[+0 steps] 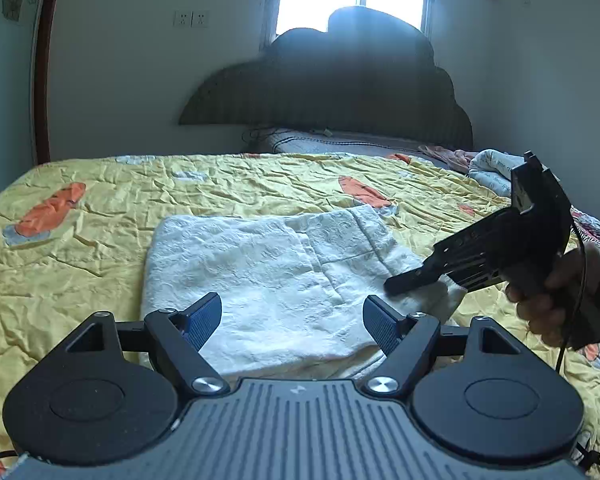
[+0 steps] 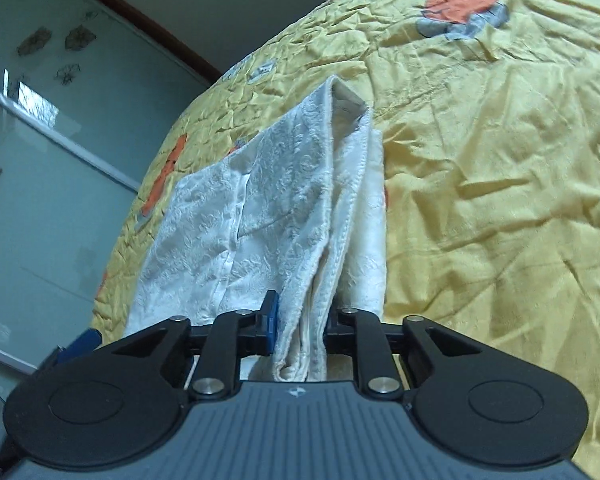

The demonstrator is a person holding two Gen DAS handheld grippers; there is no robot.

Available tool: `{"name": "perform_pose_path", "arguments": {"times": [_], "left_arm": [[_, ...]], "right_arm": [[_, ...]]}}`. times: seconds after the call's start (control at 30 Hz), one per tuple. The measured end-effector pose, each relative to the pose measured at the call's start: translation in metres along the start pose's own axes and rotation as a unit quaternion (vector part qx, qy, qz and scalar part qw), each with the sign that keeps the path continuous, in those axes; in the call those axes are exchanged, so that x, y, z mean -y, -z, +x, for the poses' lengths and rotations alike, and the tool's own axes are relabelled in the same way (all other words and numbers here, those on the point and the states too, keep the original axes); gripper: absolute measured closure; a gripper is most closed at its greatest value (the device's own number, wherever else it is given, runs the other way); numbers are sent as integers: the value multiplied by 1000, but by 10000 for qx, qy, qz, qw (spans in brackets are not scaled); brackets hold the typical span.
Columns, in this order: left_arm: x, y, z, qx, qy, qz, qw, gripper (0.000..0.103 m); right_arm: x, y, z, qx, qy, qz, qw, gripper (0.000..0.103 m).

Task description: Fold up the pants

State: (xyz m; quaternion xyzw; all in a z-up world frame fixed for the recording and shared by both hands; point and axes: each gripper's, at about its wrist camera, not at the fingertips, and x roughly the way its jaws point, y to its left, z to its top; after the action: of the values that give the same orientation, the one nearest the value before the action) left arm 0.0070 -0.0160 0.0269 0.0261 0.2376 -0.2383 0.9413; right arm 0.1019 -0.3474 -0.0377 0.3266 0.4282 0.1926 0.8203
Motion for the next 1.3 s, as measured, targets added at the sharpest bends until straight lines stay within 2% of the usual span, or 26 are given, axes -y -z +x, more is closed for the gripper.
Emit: {"name": "perform_pose_path", "arguments": {"times": [0.07,0.13,0.17,0.2,0.3,0.5,0.6,0.67,0.73,0.77,0.8,0.83,0.87,0.93,0.97,1.1,1.13,1.3], "left_arm": [[-7,6,-8,-54,-198,35,9998,22],[-22,12,-15,-180,-436,-78,9989,22],[-32,15,-17,-281,-538,-201,9980,22],[-40,19,-18,-377,-628,-339,9967,22],[-64,24,-15,-608,-788,-930,9907,22],[-85,21,-2,-756,-333,-1978,9768,23],[-99,18,4,-698,29,-2754,9588,22],[-110,19,17,-767,225,-3224,9432,23],[-117,23,31,-1062,156,-3562,9282,27],[-119,26,36,-1167,113,-3665,9230,33],[-120,27,38,-1135,108,-3709,9217,42],[-119,26,39,-1173,96,-3679,9224,45],[-117,24,41,-1224,97,-3616,9242,48],[-111,21,40,-1258,-101,-3362,9333,61],[-107,19,41,-1325,-201,-3159,9393,62],[-85,4,33,-1366,-384,-2395,9605,69],[-81,3,33,-1395,-401,-2255,9634,69],[-79,15,44,-1570,-493,-2133,9630,69]], "right_arm": [[2,4,-19,231,-10,61,9997,74],[9,11,-35,427,-69,208,9988,60],[12,15,-41,481,-87,253,9985,42],[15,20,-45,498,-70,278,9983,34],[18,30,-43,307,-29,328,9990,34],[17,29,-29,190,87,426,9989,34],[22,26,-24,187,-43,619,9979,34],[26,24,-19,172,-210,794,9965,34],[26,25,-15,149,-318,839,9959,33],[23,25,-13,98,-341,757,9965,33],[19,25,-11,25,-305,625,9976,38],[15,26,-9,-38,-170,469,9987,45],[11,26,-8,-92,-11,298,9995,62],[5,25,-8,-123,91,63,9999,69],[1,24,-8,-134,149,-83,9998,73],[-25,15,-16,-182,412,-872,9952,78],[-27,12,-18,-212,447,-971,9940,78],[-4,19,-5,-364,405,-782,9955,78]]}}
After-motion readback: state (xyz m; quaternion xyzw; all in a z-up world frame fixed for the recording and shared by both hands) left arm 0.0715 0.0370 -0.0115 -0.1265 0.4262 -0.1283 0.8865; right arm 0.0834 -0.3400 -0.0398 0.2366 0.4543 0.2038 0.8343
